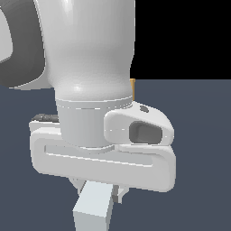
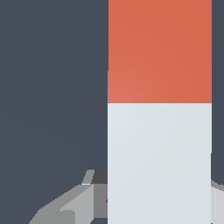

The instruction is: Insert the peg into the horizontal hole in a box.

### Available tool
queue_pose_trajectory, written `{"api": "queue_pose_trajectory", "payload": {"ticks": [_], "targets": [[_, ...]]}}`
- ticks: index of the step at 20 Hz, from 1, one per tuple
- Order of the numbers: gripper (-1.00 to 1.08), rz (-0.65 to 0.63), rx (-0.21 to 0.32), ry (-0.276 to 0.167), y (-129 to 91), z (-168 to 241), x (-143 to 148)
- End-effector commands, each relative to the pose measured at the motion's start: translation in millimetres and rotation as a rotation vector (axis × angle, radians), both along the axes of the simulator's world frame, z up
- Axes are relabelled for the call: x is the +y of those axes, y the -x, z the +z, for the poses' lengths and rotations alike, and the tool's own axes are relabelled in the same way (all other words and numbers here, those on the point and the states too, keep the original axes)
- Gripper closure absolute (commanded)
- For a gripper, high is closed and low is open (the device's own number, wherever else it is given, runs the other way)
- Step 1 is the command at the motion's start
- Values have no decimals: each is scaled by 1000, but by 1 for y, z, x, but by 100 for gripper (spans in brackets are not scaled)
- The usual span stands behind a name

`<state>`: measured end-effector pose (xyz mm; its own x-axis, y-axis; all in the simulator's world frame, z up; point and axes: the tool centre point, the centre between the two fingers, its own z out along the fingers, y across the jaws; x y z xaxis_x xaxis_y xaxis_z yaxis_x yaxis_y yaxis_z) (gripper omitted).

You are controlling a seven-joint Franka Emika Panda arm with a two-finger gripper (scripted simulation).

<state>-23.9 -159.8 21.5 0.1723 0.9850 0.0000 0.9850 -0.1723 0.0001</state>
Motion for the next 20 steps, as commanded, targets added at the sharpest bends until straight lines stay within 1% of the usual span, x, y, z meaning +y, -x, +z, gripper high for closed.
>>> {"api": "queue_pose_trajectory", "payload": {"ticks": [1, 6, 10, 14, 20], "targets": [[108, 0, 0, 0, 0, 0, 0], [108, -1, 0, 0, 2, 3, 8], [108, -4, 0, 0, 6, 9, 25], [108, -9, 0, 0, 12, 20, 53], [108, -19, 0, 0, 22, 41, 110]]}}
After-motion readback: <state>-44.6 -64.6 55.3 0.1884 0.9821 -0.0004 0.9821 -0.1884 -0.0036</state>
